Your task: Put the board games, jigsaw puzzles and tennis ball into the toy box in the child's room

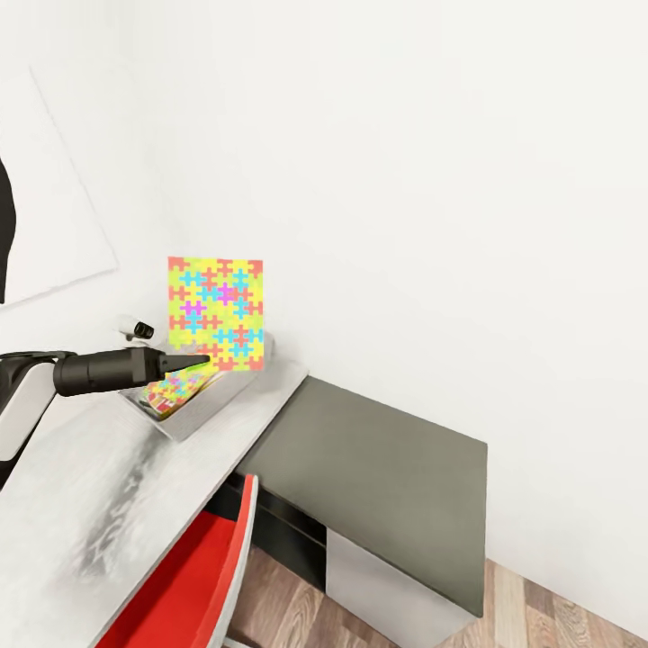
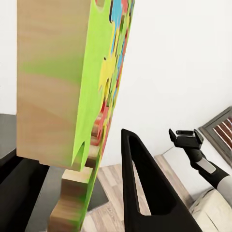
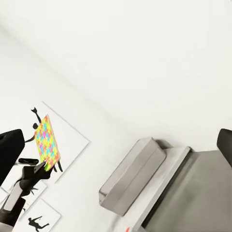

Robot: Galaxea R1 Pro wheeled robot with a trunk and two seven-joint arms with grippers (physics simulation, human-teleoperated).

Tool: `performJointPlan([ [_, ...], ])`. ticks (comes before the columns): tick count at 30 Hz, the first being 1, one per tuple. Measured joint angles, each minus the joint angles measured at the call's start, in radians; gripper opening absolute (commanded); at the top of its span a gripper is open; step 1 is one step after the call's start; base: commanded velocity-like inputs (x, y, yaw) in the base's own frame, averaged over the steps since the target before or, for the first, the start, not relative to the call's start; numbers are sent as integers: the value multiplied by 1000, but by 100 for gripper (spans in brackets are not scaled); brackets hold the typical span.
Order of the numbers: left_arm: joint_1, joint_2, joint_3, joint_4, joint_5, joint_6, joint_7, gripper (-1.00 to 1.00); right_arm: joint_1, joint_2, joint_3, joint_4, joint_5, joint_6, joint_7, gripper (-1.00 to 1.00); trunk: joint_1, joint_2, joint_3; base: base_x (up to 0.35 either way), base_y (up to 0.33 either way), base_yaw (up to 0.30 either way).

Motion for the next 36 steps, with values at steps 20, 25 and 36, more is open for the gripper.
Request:
performJointPlan([
  [20,0,0,1,0,0,0,0,-100,0,0,0,0,0,-4,0,100,0,0,32,76,32,-100],
  [25,0,0,1,0,0,0,0,-100,0,0,0,0,0,-5,-1,100,0,0,40,11,7,-100],
  [36,0,1,1,0,0,0,0,-100,0,0,0,0,0,-5,-1,100,0,0,56,73,64,-83],
])
